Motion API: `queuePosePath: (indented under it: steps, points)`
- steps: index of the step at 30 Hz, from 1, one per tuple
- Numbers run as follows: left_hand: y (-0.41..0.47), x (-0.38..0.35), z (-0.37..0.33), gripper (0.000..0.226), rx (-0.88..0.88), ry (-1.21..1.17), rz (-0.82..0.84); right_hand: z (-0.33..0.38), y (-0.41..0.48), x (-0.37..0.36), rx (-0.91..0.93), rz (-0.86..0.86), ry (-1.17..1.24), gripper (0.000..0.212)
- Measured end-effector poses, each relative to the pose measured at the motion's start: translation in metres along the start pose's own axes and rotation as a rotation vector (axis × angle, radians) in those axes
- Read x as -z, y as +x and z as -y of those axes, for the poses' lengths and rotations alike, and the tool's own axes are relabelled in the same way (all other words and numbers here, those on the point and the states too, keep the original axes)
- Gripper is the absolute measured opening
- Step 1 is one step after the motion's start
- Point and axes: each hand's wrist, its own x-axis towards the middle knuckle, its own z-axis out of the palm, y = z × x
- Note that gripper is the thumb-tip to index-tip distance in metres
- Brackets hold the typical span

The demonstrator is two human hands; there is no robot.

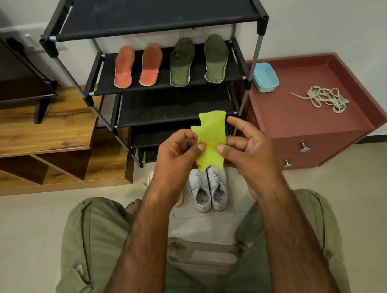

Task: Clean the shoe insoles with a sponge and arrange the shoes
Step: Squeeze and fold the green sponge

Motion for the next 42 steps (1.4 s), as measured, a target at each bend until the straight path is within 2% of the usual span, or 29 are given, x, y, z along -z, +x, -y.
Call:
queuePosePath:
  steps: [3, 4, 7, 11, 16, 18, 22, 27, 32, 35, 38, 41, 42]
  points:
    - [0.0, -0.006, -0.002, 0.023, -0.021, 0.033, -0.012, 0.002, 0.0, 0.002, 0.061, -0.028, -0.003, 0.032]
    - [0.001, -0.008, -0.003, 0.028, -0.014, 0.036, -0.026, 0.002, 0.001, 0.004, 0.085, -0.047, -0.033, 0.029]
    - [0.004, -0.012, -0.005, 0.029, 0.034, -0.004, -0.044, 0.003, 0.004, 0.01, 0.157, -0.062, -0.138, 0.034]
    - [0.016, -0.027, -0.006, 0.014, 0.014, 0.03, -0.017, 0.003, 0.013, 0.025, 0.238, -0.046, -0.256, 0.036]
    - [0.042, -0.058, 0.001, 0.025, 0.021, -0.081, 0.006, 0.007, 0.022, 0.052, 0.084, -0.028, -0.13, 0.021]
    - [0.056, -0.077, 0.006, 0.03, 0.037, -0.107, 0.022, 0.008, 0.032, 0.064, 0.031, -0.102, -0.103, 0.019]
    - [0.096, -0.119, 0.019, 0.033, 0.062, -0.047, 0.002, 0.014, 0.07, 0.098, -0.016, -0.261, -0.202, 0.02]
    - [0.183, -0.178, 0.038, 0.038, 0.095, 0.011, 0.012, 0.02, 0.162, 0.161, -0.027, -0.316, -0.333, 0.023]
    - [0.298, -0.233, 0.067, 0.048, 0.056, 0.128, 0.007, 0.011, 0.302, 0.214, -0.037, -0.34, -0.417, 0.032]
    - [0.351, -0.253, 0.089, 0.043, 0.089, 0.22, 0.061, -0.005, 0.383, 0.234, -0.117, -0.319, -0.495, 0.034]
    - [0.388, -0.266, 0.109, 0.028, 0.16, 0.292, 0.082, -0.021, 0.445, 0.242, -0.181, -0.289, -0.574, 0.029]
    - [0.411, -0.27, 0.123, 0.027, 0.215, 0.353, 0.073, -0.037, 0.486, 0.244, -0.175, -0.198, -0.797, 0.016]
    - [0.415, -0.27, 0.126, 0.029, 0.235, 0.366, 0.074, -0.039, 0.495, 0.243, -0.171, -0.188, -0.874, 0.018]
